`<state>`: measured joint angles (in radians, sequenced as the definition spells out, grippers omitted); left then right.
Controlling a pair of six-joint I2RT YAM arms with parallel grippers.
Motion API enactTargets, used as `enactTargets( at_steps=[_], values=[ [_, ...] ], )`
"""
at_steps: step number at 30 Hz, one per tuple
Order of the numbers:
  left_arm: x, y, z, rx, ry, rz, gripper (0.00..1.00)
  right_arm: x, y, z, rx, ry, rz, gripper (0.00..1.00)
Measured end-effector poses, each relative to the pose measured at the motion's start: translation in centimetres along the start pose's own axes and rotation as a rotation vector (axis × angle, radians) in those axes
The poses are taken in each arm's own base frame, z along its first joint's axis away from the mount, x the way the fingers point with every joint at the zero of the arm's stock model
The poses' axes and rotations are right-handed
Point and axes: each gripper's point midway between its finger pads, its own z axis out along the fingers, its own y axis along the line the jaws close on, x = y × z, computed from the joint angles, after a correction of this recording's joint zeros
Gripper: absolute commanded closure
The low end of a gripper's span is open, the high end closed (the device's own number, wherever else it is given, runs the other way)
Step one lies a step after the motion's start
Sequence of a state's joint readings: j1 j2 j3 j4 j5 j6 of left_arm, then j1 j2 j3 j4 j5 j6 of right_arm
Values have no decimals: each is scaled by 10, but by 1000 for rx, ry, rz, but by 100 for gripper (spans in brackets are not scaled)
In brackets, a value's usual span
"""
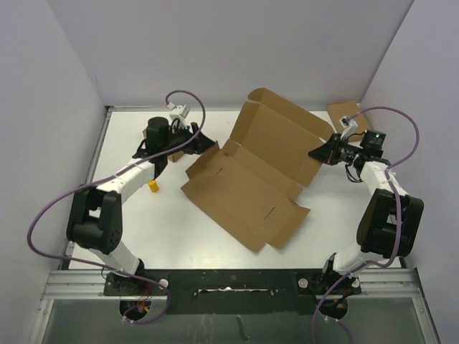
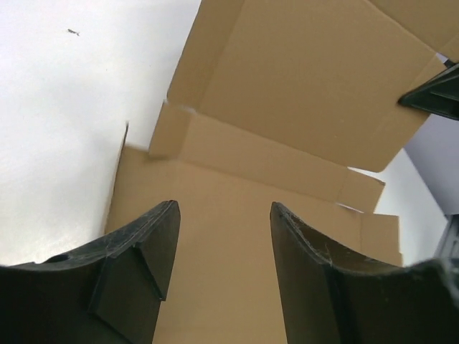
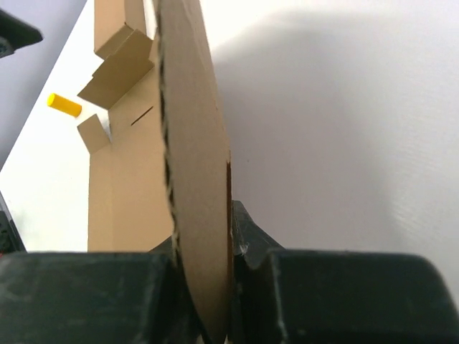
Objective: Fold the paper box
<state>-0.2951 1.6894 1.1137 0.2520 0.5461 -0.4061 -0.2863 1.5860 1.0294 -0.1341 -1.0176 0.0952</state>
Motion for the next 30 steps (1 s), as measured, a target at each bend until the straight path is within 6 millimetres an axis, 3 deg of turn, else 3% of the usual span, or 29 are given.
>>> enactTargets(
  at_steps=[4, 8, 13, 17, 19, 26, 30],
  values=[
    [-4, -11, -42, -35, -65, -58, 42, -14, 5, -8, -10, -45, -40, 100],
    [15, -9, -71, -84, -82, -141, 41, -19, 15, -11, -40, -68, -79, 100],
    [47, -4, -86, -118, -47, -201, 42, -21, 27, -13, -94, -77, -111, 100],
    [43, -8, -87, -92, -47, -170, 42, -25, 37, -14, -139, -68, -161, 100],
    [23, -10, -90, -69, -68, -141, 43, -38, 47, -16, -165, -67, -218, 100],
    [-113, -19, -122, 113, -272, 8, 42, -104, 97, -34, -255, -113, -462, 100],
    [-127, -23, -128, 183, -285, 72, 40, -128, 121, -47, -288, -132, -538, 100]
  ],
)
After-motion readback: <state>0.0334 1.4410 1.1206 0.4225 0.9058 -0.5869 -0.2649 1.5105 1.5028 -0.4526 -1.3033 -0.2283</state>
